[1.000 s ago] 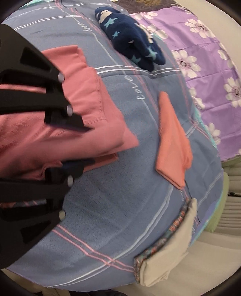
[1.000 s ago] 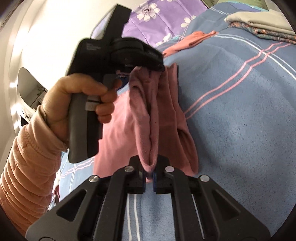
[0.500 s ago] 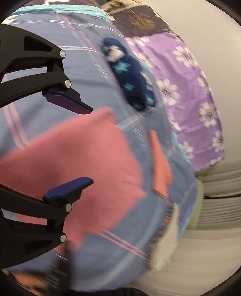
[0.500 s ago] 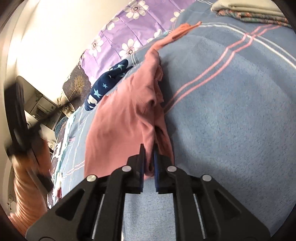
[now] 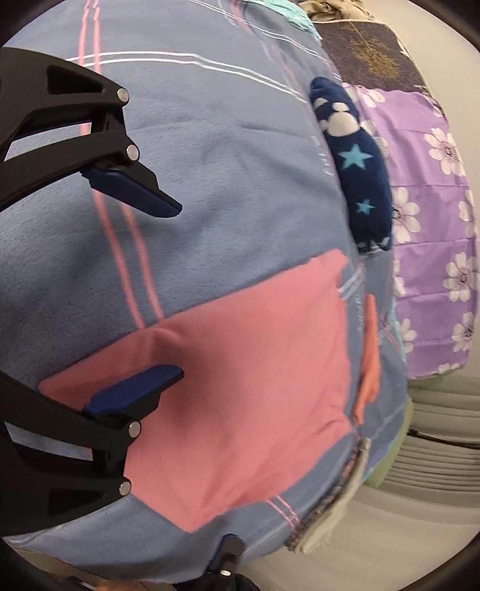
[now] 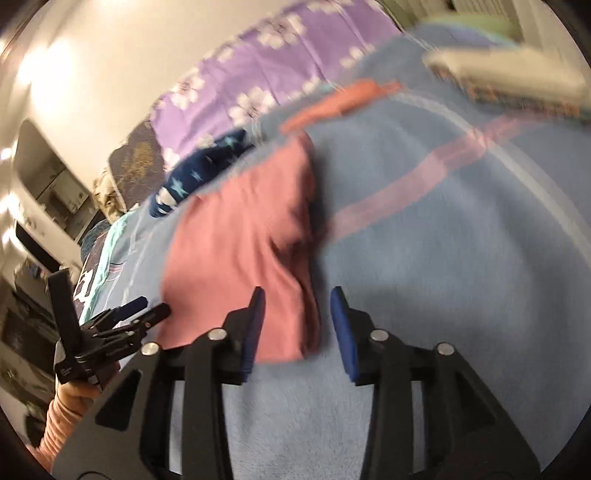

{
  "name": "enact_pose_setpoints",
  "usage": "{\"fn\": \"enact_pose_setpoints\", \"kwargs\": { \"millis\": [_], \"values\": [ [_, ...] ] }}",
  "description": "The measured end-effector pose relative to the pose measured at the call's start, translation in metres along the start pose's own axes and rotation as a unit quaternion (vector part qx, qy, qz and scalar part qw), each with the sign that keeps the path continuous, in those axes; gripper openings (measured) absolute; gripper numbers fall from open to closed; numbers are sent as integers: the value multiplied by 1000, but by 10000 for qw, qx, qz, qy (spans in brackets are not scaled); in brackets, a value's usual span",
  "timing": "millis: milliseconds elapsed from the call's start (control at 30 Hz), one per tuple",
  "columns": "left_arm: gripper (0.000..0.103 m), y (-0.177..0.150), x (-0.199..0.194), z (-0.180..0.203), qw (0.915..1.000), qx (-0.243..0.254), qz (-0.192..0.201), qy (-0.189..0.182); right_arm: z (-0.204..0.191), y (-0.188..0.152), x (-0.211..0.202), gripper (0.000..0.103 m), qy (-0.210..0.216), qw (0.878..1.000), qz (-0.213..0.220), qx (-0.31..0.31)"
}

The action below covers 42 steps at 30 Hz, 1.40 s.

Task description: Fold small clothes

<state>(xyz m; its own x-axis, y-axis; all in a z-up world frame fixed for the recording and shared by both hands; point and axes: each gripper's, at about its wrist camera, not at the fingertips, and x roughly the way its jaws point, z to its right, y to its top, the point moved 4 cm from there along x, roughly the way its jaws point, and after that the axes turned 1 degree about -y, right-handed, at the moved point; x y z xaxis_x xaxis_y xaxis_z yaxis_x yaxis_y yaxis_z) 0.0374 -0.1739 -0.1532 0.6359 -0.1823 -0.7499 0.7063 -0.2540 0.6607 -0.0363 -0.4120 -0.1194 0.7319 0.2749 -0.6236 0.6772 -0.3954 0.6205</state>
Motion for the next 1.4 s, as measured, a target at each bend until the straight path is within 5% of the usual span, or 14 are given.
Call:
{"fn": "enact_pose_setpoints", "kwargs": {
  "millis": [167, 200, 267, 300, 400, 500, 633, 667, 733, 833, 1000, 1133, 1267, 1400],
  "values": [
    [72, 32, -1, -6, 9987, -356, 273, -227, -25, 43, 16, 57, -205, 9965, 135, -795],
    [62, 40, 2, -9, 9982, -463, 312, -230, -28, 48, 22, 53, -305, 9954, 174, -888],
    [28, 52, 10, -18, 9966, -737, 281, -244, -39, 64, 42, 12, -397, 9935, 169, -1055],
    [10, 58, 16, -23, 9951, -926, 198, -268, -44, 70, 52, 6, -375, 9936, 112, -1058],
    [7, 75, 28, -25, 9921, -1133, 223, -494, -52, 83, 78, 3, -175, 9948, -19, -1004],
    [7, 88, 44, -15, 9944, -871, 197, -568, -58, 91, 107, 3, -256, 9931, -219, -1121],
    [8, 91, 80, -16, 9978, -631, -38, -191, -35, 88, 160, 0, -1016, 9857, -711, -1143],
    [10, 89, 89, -20, 9982, -585, -75, -104, -29, 86, 166, 0, -957, 9866, -742, -1090],
    [41, 82, 102, -35, 9979, -578, -46, 279, -25, 86, 168, 0, -772, 9899, -638, -1003],
    [41, 83, 99, -50, 9957, -921, -25, -100, -21, 87, 167, 0, -588, 9917, -658, -940],
    [41, 81, 81, -45, 9966, -818, 130, -2, -22, 86, 146, 0, -474, 9940, -476, -863],
    [42, 64, 41, -27, 9970, -598, 281, -397, -37, 75, 101, 51, -570, 9915, 53, -1172],
    [55, 38, 16, -5, 9979, -201, 262, -563, -54, 43, 63, 37, -72, 9874, -98, -1580],
    [64, -1, 3, 18, 9980, 221, 31, -592, -54, 8, 50, 32, -130, 9847, -380, -1693]
  ]
}}
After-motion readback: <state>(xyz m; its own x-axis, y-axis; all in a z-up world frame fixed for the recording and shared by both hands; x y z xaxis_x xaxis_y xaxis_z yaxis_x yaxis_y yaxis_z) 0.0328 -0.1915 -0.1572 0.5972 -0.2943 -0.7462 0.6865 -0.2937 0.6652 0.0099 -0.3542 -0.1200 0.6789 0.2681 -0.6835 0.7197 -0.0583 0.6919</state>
